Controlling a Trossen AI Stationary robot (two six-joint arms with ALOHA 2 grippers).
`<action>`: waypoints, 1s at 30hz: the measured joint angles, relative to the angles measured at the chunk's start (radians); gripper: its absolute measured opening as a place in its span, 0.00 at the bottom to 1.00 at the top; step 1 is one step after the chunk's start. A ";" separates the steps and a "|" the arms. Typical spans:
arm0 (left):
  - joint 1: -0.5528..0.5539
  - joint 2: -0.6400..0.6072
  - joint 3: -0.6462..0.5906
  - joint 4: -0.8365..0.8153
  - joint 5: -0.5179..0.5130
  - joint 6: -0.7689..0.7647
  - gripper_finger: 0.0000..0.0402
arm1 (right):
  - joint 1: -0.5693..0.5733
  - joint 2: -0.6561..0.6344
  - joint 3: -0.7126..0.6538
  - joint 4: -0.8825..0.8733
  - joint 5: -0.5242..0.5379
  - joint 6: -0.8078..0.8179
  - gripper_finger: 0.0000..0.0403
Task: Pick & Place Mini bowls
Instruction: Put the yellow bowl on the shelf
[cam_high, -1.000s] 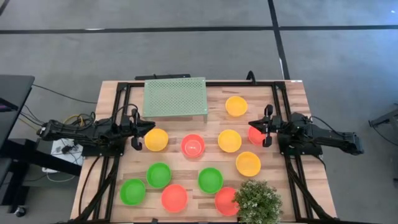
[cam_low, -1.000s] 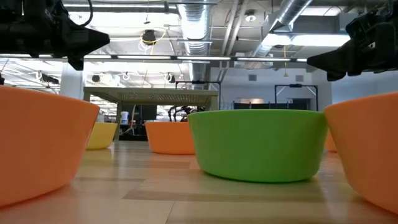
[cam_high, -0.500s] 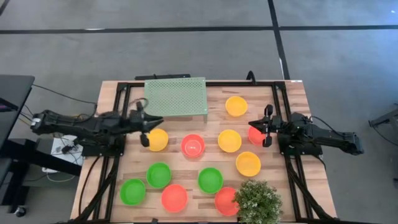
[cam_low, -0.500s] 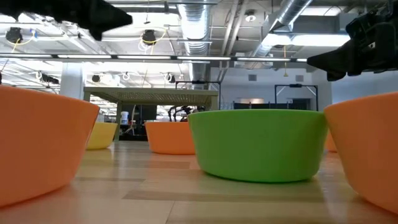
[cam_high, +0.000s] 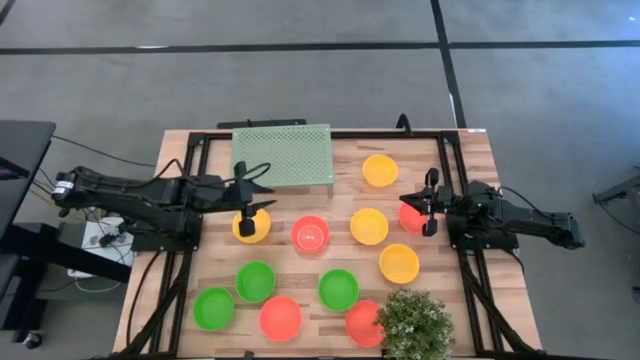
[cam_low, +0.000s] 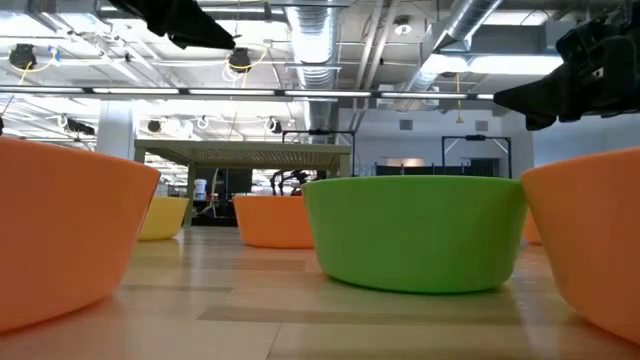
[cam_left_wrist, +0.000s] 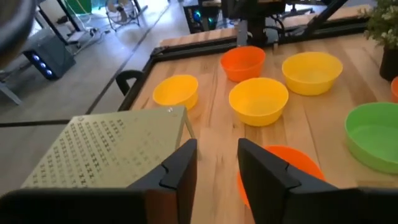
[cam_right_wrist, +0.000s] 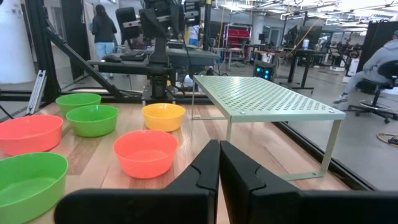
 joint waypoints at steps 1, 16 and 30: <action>0.000 -0.005 0.000 0.000 -0.001 0.000 0.31 | 0.000 0.000 0.000 0.000 0.000 0.000 0.01; 0.000 -0.017 0.000 0.000 -0.002 0.001 0.33 | 0.000 0.000 0.000 0.000 0.000 0.000 0.01; 0.000 -0.017 0.000 0.000 -0.002 -0.001 0.33 | 0.000 0.000 0.000 0.000 0.000 0.000 0.01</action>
